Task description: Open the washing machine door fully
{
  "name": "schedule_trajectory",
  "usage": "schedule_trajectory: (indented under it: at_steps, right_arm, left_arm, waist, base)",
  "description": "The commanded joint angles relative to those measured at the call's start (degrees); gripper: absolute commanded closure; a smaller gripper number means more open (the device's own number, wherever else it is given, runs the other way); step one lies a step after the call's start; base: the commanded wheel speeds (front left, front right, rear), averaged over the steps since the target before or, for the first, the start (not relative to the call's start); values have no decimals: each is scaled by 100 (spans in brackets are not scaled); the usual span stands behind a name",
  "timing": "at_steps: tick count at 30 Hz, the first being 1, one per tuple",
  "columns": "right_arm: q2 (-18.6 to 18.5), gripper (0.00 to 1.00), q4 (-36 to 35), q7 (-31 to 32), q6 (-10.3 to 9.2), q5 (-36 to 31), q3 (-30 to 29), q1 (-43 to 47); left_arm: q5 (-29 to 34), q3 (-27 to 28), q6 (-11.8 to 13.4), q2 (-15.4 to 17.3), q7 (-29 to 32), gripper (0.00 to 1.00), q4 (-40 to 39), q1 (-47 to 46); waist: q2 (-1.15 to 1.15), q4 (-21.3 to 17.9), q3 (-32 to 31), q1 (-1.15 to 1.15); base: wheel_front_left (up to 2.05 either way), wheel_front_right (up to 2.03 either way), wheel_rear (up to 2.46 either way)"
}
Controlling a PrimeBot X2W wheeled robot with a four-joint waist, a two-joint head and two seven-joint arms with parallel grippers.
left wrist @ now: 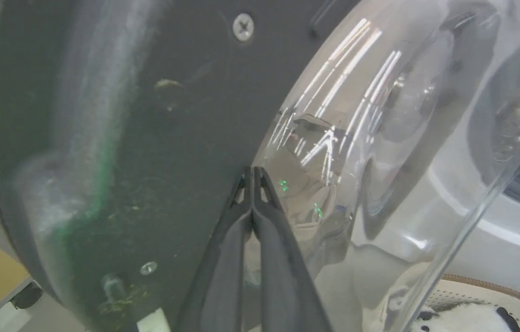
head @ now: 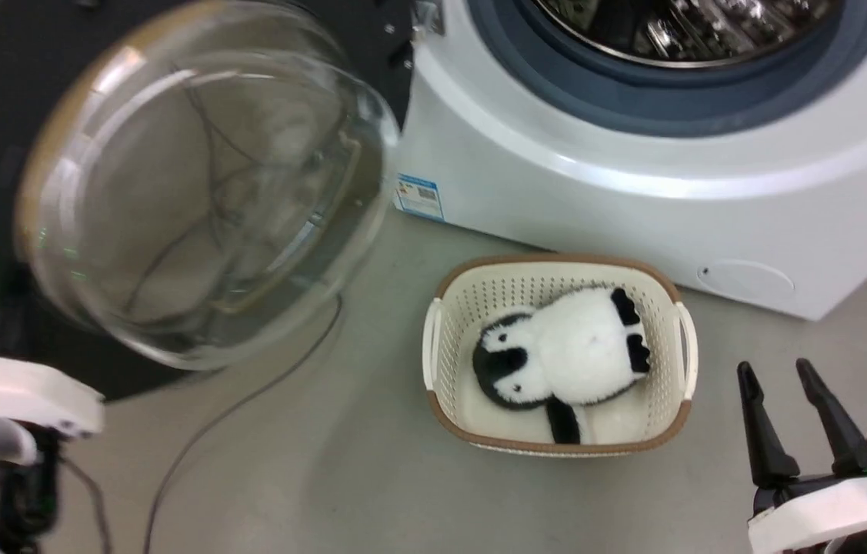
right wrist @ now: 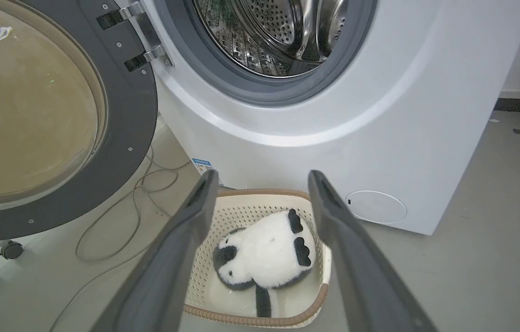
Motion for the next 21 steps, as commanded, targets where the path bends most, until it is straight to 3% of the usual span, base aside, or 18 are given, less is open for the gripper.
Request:
schedule_trajectory:
  at_steps: [1,5,11,21]
  right_arm:
    - [-40,0,-34,16,5,-7,-5,-105]
    - [-82,0,-73,29,5,-1,-39,-158]
    - [-113,0,-98,47,5,-3,-71,-222]
    - [-67,0,6,-17,5,51,-135,-239]
  left_arm:
    - [-1,95,64,84,-49,100,96,-124]
    - [-57,391,149,283,-160,100,547,-356]
    - [-213,627,67,499,-287,100,1099,-690]
    - [-180,540,-75,563,-582,100,1622,-834]
  waist:
    - [0,-83,93,-1]
    - [0,-163,214,-1]
    - [0,-226,327,-1]
    - [0,-274,185,-1]
  base:
    - [0,0,0]
    - [0,0,0]
    - [0,0,0]
    - [0,0,0]
